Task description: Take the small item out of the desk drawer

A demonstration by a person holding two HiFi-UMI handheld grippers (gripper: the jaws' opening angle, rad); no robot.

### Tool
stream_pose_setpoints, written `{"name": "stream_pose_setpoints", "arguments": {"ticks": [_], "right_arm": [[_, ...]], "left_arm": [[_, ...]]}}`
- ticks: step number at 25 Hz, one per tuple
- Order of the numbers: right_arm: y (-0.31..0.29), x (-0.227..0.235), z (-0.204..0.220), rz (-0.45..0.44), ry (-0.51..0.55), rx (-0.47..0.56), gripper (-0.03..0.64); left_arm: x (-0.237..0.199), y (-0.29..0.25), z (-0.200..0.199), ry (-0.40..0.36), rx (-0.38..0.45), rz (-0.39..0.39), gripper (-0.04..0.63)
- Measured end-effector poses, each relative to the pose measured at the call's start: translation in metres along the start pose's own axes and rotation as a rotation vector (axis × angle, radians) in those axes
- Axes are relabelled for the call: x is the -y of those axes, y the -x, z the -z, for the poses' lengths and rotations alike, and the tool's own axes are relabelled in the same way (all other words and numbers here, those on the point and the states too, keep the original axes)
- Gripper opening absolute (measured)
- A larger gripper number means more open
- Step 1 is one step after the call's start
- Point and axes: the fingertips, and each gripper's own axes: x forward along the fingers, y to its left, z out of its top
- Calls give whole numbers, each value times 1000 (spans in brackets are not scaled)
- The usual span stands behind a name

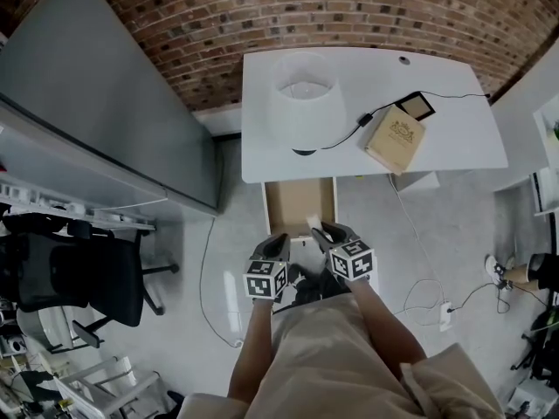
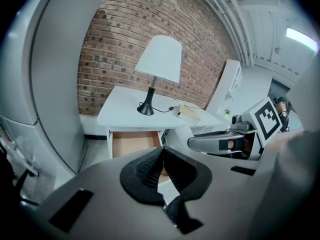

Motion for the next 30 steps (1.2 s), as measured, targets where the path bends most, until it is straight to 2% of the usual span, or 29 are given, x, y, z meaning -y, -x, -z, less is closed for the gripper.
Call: {"name": "stream_pose_setpoints", "arguments": {"ticks": [17,30], "right_arm": [[0,-8,8,-9,18,-5,133],[6,2,10,34,22,13,133]], "left_arm": [[-4,11,10,0,-10,-12,17],[2,9,7,-23,-4,-5,17]]}}
